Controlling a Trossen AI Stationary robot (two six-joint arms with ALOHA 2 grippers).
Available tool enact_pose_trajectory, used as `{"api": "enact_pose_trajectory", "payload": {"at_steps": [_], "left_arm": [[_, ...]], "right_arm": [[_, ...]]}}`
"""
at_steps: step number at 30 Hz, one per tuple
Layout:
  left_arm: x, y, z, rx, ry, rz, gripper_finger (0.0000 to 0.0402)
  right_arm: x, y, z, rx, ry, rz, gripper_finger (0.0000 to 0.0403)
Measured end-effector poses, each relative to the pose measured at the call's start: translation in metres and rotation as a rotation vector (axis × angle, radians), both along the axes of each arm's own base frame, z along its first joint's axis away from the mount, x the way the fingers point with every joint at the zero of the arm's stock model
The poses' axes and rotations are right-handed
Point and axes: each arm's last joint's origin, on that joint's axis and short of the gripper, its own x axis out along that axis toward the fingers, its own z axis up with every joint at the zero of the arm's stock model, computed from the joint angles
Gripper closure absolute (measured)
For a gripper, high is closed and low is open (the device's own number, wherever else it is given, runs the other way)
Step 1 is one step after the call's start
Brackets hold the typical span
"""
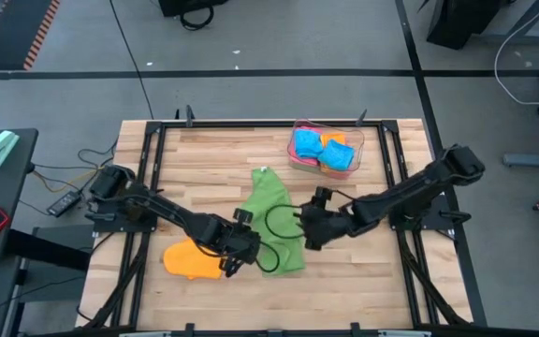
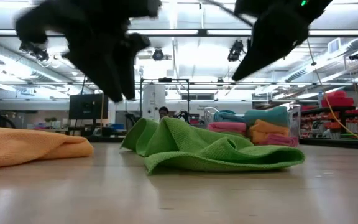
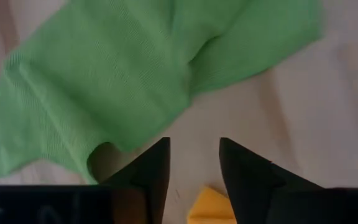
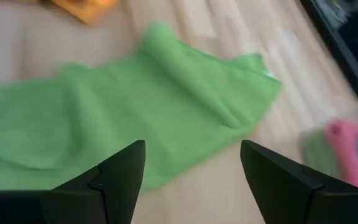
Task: Fold microfiber towels
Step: Fold the green towel
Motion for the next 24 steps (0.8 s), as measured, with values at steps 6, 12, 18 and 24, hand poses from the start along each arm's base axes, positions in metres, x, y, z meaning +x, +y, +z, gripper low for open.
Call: {"api": "enact_pose_trajectory", "payload": {"at_steps": [6, 12, 18, 24], "left_arm": [[0.009, 0.018, -0.024, 0.116, 0.031, 0.201, 0.0241], [0.007, 0.041, -0.031, 0.202, 0.08, 0.361, 0.0229], [0.012, 0.056, -0.031, 0.18, 0.071, 0.413, 0.0221], [0.012, 0.065, -0.045, 0.126, 0.061, 0.412, 0.0227]], "right_arm": [[-0.005, 0.029, -0.005, 0.087, -0.049, 0.016, 0.013], [-0.014, 0.053, -0.01, 0.147, -0.088, 0.0, 0.013], [-0.023, 0.068, -0.009, 0.141, -0.143, -0.019, 0.013], [-0.027, 0.076, -0.007, 0.126, -0.194, -0.02, 0.013]]}}
